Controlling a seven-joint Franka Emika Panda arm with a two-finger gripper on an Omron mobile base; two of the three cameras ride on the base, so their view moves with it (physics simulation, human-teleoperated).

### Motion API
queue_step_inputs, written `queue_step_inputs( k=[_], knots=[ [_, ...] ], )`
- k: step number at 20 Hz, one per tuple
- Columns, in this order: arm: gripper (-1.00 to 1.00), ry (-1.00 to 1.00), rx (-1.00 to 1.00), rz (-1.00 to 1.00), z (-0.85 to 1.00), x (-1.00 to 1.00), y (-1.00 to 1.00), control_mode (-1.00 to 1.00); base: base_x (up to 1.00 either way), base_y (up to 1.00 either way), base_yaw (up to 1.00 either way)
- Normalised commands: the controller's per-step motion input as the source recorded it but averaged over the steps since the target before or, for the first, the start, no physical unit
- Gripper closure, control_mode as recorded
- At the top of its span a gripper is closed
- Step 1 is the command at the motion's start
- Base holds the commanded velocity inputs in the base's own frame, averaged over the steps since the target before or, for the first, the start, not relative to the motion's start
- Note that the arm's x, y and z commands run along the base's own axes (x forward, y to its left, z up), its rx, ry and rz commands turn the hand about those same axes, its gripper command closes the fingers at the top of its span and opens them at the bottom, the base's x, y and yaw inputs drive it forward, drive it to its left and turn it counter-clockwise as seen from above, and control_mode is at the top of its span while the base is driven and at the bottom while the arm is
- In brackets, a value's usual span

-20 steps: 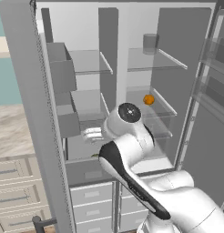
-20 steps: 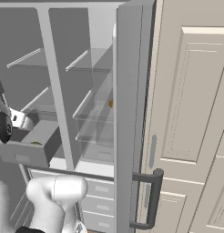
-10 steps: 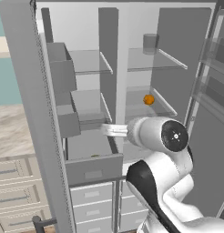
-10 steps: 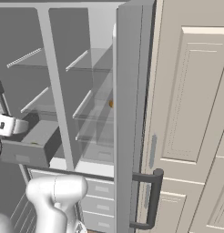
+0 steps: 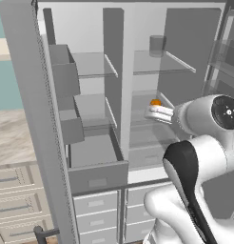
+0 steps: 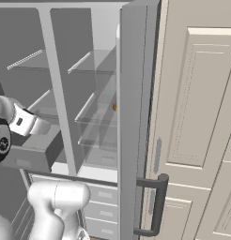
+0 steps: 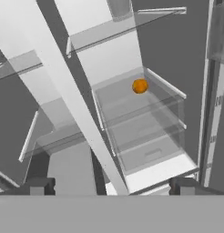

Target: Take the orange and potato from the fridge shelf and place them in the freezer drawer to begin freezing them.

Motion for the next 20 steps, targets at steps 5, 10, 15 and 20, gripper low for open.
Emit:
queue_step_inputs(
  k=[5, 10, 15, 20],
  knots=[
    [-1.00, 0.03, 0.00, -0.09, -0.07, 0.07, -0.42, -1.00, 0.00, 0.00, 0.00],
    [-1.00, 0.00, 0.00, 0.00, -0.25, 0.50, -0.21, -1.00, 0.00, 0.00, 0.00],
    [-1.00, 0.13, -0.08, 0.00, -0.27, 0.63, -0.17, -1.00, 0.00, 0.00, 0.00],
    [-1.00, 0.09, -0.04, 0.00, -0.23, 0.49, -0.37, -1.00, 0.00, 0.00, 0.00]
  ],
)
